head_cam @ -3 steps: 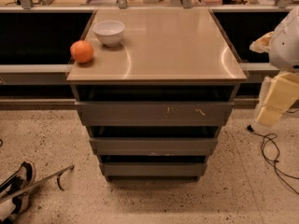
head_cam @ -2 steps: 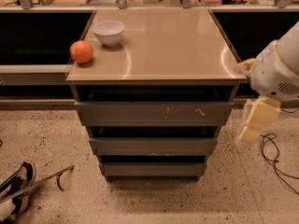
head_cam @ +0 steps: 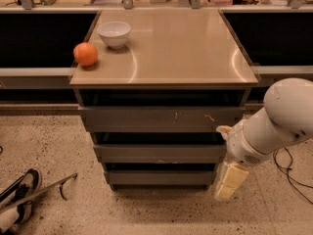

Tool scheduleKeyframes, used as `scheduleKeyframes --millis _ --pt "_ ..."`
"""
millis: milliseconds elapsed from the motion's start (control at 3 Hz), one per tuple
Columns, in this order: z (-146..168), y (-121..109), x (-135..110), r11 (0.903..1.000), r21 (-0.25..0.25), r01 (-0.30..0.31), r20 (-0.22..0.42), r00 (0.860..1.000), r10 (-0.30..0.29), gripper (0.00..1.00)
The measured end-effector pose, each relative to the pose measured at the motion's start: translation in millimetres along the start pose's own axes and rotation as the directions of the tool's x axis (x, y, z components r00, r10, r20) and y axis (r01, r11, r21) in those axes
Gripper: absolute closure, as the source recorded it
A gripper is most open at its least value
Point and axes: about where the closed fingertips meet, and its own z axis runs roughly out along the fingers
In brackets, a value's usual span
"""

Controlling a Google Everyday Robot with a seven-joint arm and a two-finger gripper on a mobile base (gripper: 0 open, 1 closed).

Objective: Open bottom drawer

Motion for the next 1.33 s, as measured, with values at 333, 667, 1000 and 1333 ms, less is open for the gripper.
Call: scheduleKeyframes --millis 333,667,1000,1333 --pt "6.4 2.1 1.9 0.9999 -0.012 0.002 0.013 1.000 -0.002 0.00" --pt "52.5 13.5 21.4 0.9983 -0.058 -0.006 0.061 0.998 0.010 0.00" --pt "128.1 29.1 52.4 0.9938 -0.102 -0.046 0.069 0.996 0.053 0.00" --pt "217.3 36.5 89.4 0.9846 -0.130 -0.117 0.053 0.991 0.124 0.00"
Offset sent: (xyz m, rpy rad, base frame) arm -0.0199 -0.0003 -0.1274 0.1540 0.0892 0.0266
